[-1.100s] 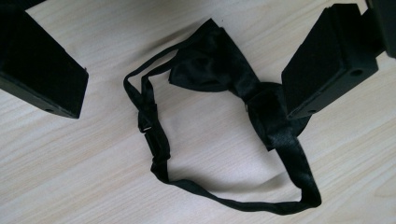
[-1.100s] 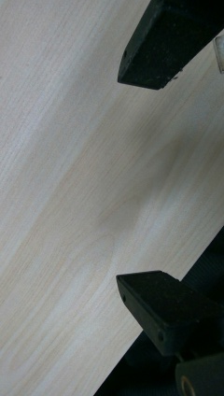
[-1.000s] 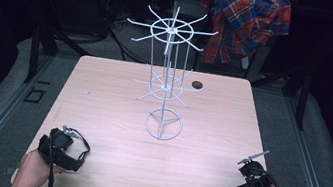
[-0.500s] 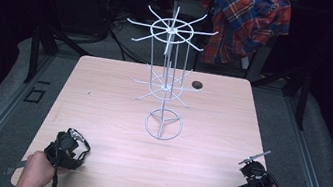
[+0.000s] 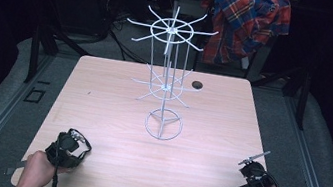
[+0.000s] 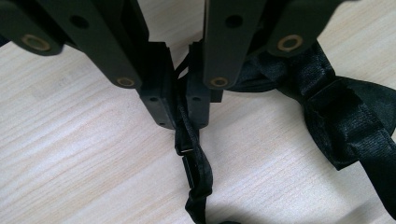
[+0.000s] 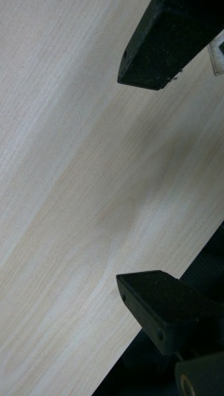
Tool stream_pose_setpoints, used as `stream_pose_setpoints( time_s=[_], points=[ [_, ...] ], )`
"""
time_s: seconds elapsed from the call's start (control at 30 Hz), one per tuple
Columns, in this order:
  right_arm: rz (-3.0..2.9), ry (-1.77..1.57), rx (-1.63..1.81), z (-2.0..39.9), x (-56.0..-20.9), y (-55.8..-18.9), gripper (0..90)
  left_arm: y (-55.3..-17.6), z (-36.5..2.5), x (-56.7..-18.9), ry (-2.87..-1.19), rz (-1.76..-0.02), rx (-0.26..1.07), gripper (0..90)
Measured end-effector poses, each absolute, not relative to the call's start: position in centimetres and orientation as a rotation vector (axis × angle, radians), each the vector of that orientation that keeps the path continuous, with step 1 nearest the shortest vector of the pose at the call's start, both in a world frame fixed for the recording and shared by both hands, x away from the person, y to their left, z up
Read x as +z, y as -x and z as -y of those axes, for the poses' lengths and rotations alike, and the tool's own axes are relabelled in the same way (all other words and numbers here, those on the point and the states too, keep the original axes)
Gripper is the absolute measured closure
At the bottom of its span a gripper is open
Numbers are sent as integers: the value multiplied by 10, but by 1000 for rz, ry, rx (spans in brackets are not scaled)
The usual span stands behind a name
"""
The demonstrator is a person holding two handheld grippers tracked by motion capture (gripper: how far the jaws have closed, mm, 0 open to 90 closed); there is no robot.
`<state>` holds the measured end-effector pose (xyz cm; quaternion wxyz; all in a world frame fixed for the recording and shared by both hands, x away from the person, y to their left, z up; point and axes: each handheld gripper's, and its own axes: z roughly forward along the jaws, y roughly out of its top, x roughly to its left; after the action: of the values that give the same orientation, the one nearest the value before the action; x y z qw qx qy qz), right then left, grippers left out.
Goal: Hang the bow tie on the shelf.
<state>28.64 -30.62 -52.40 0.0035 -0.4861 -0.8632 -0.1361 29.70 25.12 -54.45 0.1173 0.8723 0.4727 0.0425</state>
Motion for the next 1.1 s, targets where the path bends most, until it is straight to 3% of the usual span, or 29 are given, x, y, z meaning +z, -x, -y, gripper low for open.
stream_pose_setpoints(
  time_s=[0.43,0.63,1.1],
  points=[
    [2724,1517,-426,305,-523,-286,42,-292,-259,-533,-2465,-1378,156,873],
    [2724,1510,-427,304,-524,-285,41,-287,-265,-520,-2403,-1357,251,881],
    [2711,1511,-395,304,-525,-286,40,-284,-280,-501,-2288,-1368,331,881]
  ],
)
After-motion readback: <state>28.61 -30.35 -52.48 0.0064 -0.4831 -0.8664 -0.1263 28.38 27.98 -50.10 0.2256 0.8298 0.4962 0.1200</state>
